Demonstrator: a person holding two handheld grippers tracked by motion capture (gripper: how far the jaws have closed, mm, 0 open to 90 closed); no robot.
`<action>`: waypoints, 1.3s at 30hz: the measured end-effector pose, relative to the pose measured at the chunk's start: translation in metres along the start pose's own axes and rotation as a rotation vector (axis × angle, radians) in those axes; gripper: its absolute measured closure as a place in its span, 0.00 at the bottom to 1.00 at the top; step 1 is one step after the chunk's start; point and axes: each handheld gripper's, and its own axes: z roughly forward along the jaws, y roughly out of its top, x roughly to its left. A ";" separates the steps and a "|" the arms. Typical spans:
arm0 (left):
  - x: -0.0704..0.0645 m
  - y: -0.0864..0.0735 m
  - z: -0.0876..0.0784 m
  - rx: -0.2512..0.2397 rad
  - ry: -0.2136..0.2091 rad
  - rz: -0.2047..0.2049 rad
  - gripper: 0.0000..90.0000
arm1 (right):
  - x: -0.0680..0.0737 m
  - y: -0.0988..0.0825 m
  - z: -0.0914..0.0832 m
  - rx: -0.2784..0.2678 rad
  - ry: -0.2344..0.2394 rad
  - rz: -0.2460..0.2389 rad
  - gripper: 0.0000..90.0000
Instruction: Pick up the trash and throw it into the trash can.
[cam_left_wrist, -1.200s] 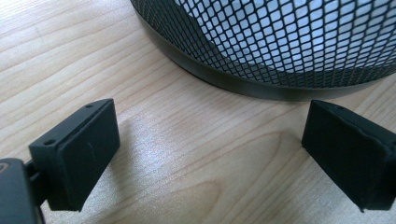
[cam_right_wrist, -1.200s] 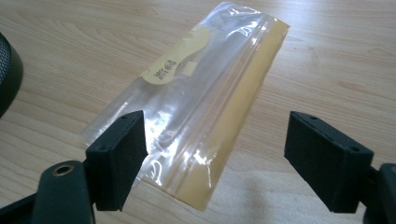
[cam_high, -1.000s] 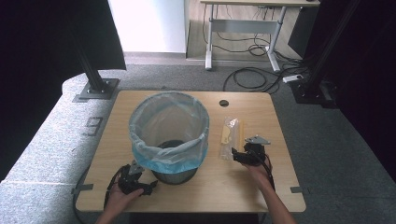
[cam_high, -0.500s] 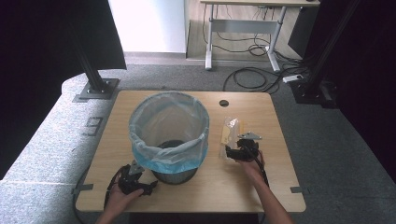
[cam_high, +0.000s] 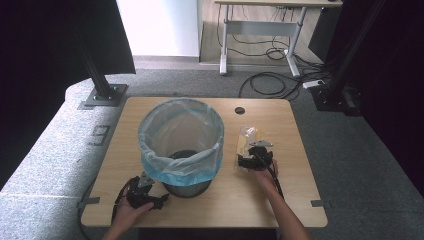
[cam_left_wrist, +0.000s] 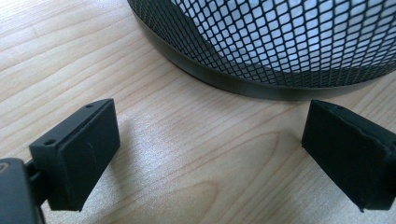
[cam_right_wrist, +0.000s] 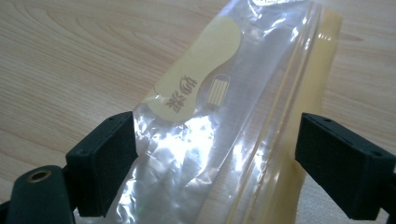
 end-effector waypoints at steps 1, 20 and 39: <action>0.000 0.000 0.000 0.000 0.000 0.001 0.05 | 0.000 -0.001 0.001 0.005 -0.003 0.002 0.14; -0.001 0.000 0.000 -0.001 0.001 0.001 0.05 | -0.001 -0.005 0.001 0.016 -0.011 0.018 0.26; -0.001 0.000 0.000 0.000 0.000 0.004 0.05 | 0.010 -0.006 -0.005 -0.010 0.018 -0.042 0.89</action>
